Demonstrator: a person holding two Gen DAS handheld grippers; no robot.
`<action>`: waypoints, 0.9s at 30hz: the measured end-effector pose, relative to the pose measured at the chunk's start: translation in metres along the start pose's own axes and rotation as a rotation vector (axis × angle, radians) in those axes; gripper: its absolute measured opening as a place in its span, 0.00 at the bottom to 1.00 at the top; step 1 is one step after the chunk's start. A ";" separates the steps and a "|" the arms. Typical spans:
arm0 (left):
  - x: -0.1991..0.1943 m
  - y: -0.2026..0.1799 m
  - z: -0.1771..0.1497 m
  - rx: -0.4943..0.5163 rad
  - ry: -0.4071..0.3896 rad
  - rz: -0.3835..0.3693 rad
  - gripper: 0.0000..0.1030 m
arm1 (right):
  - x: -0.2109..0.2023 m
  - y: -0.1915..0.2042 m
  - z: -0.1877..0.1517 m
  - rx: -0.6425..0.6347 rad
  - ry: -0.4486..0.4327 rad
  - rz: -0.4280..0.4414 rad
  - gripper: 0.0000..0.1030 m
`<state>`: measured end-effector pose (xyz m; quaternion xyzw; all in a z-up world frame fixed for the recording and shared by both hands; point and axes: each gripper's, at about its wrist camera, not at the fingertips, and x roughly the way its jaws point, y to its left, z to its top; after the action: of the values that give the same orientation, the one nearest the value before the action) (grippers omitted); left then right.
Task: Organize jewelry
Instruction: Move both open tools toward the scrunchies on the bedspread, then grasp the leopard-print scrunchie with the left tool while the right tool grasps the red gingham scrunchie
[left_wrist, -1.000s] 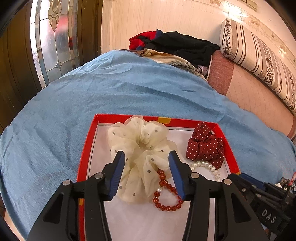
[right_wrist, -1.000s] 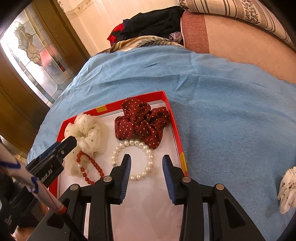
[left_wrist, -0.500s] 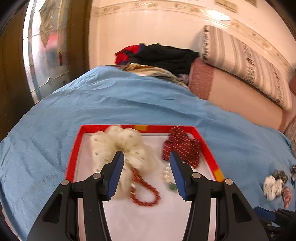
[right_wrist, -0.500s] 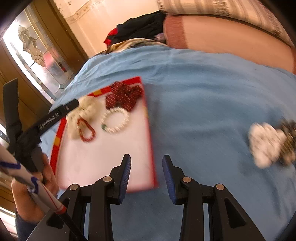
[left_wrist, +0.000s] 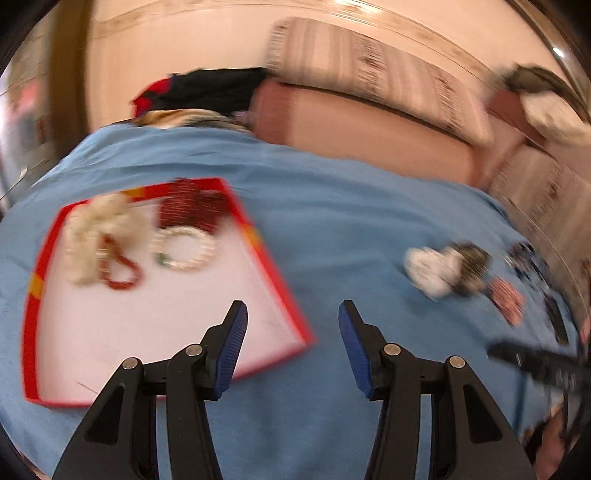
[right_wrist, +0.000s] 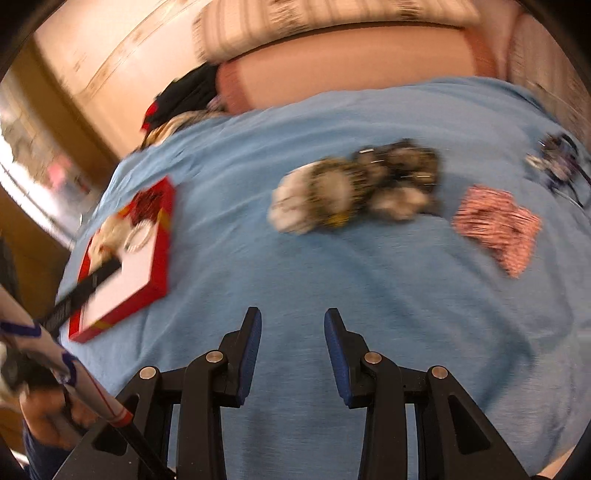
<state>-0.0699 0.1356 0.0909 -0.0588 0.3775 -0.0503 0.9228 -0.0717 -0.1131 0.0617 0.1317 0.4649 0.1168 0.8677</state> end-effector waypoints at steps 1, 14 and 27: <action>0.000 -0.010 -0.002 0.018 0.008 -0.018 0.49 | -0.004 -0.007 0.002 0.019 -0.012 -0.002 0.37; 0.031 -0.129 0.008 0.244 0.060 -0.144 0.49 | -0.052 -0.098 0.010 0.231 -0.150 0.046 0.37; 0.121 -0.178 0.034 0.339 0.137 -0.084 0.36 | -0.062 -0.123 0.008 0.301 -0.158 0.133 0.37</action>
<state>0.0317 -0.0542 0.0577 0.0851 0.4228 -0.1557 0.8887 -0.0891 -0.2500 0.0727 0.2993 0.3980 0.0923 0.8623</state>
